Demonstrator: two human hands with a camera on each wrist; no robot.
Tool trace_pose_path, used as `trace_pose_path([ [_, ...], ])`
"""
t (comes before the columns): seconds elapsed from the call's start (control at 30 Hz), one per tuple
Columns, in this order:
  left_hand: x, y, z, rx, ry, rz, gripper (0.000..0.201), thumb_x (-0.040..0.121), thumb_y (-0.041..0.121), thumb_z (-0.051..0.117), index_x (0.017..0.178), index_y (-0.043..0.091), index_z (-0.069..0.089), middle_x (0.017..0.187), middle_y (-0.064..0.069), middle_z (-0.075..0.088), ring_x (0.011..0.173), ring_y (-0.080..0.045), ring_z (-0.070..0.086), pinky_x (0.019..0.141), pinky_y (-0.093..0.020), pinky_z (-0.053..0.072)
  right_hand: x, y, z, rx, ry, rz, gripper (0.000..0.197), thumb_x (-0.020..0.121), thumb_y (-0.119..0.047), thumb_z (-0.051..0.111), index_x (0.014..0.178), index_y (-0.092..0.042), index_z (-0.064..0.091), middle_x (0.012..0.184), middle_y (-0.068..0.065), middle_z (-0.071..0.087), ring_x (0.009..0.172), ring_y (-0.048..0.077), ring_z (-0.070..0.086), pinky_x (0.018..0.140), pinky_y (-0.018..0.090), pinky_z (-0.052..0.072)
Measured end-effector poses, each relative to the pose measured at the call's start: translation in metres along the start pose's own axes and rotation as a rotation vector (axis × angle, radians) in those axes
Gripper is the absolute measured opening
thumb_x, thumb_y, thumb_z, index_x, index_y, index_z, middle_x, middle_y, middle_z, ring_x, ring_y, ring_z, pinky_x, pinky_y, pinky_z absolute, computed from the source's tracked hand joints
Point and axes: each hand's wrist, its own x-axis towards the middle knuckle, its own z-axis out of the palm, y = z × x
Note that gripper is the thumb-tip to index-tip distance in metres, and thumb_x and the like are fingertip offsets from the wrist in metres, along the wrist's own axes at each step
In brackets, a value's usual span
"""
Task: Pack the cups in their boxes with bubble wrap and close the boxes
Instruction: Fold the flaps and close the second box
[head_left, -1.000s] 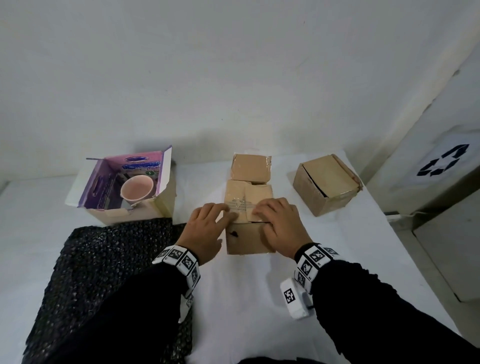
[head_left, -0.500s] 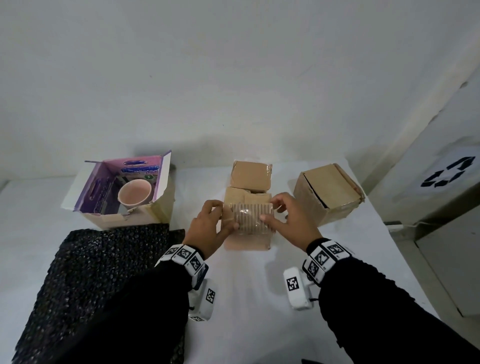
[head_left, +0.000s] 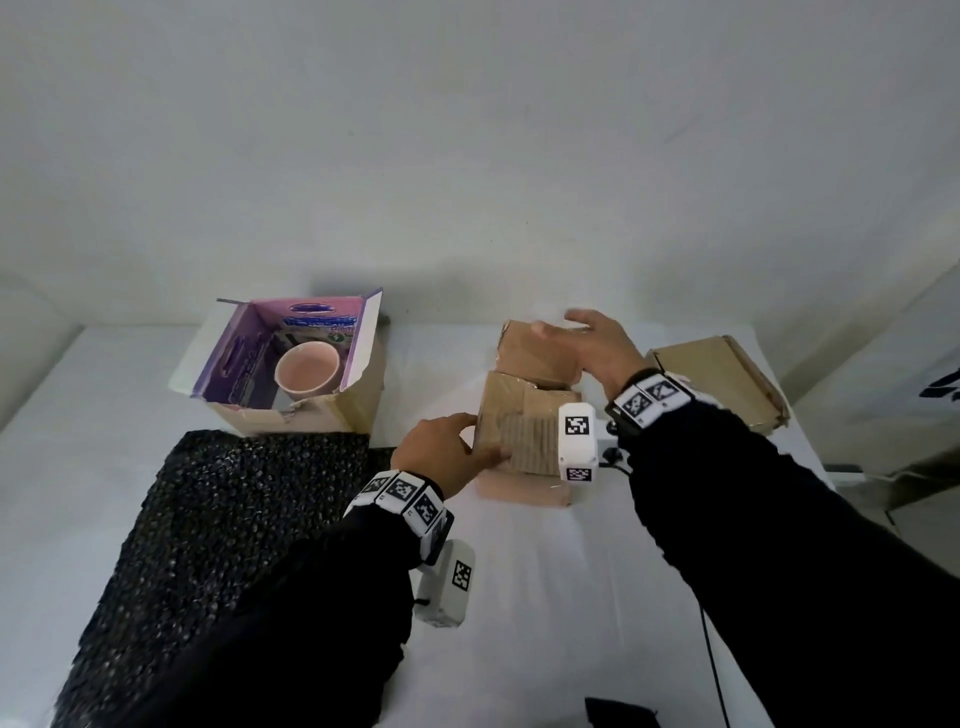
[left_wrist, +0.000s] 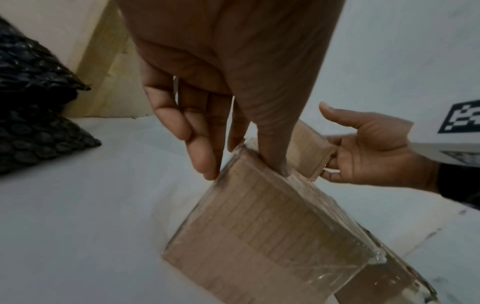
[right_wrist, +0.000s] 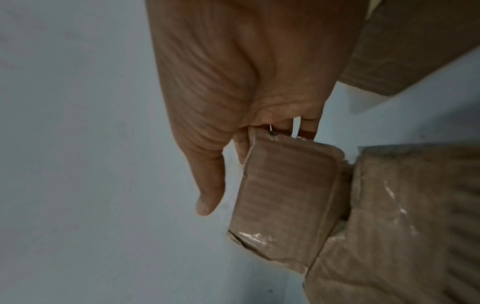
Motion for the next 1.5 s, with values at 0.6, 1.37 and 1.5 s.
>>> trace_pose_path([
  [0.6, -0.004, 0.005, 0.007, -0.308, -0.026, -0.083, 0.047, 0.072, 0.058, 0.072, 0.103, 0.025, 0.060, 0.059, 0.009, 0.070, 0.068, -0.002, 0.069, 0.076, -0.032, 0.057, -0.086, 0.059, 0.018, -0.880, -0.040, -0.672, 0.002, 0.081, -0.023, 0.072, 0.081, -0.024, 0.073, 0.077, -0.007, 0.070, 0.071, 0.018, 0.061, 0.076, 0.033, 0.046],
  [1.37, -0.024, 0.000, 0.006, 0.082, -0.086, 0.328, 0.054, 0.095, 0.032, 0.051, 0.145, 0.032, 0.032, 0.105, 0.006, 0.071, 0.082, -0.012, 0.069, 0.087, -0.036, 0.050, -0.123, 0.132, 0.032, -1.131, 0.058, -0.877, 0.062, 0.077, 0.000, 0.066, 0.138, -0.008, 0.051, 0.141, 0.010, 0.053, 0.130, 0.027, 0.050, 0.109, 0.041, 0.038],
  [1.5, -0.027, 0.005, 0.003, 0.262, -0.114, 0.427, 0.064, 0.098, 0.036, 0.041, 0.145, 0.052, 0.001, 0.099, 0.000, 0.058, 0.078, -0.025, 0.061, 0.073, -0.041, 0.051, -0.127, 0.131, 0.026, -1.046, 0.129, -0.952, 0.051, 0.074, -0.001, 0.075, 0.123, -0.013, 0.066, 0.125, 0.004, 0.066, 0.113, 0.021, 0.062, 0.095, 0.032, 0.049],
])
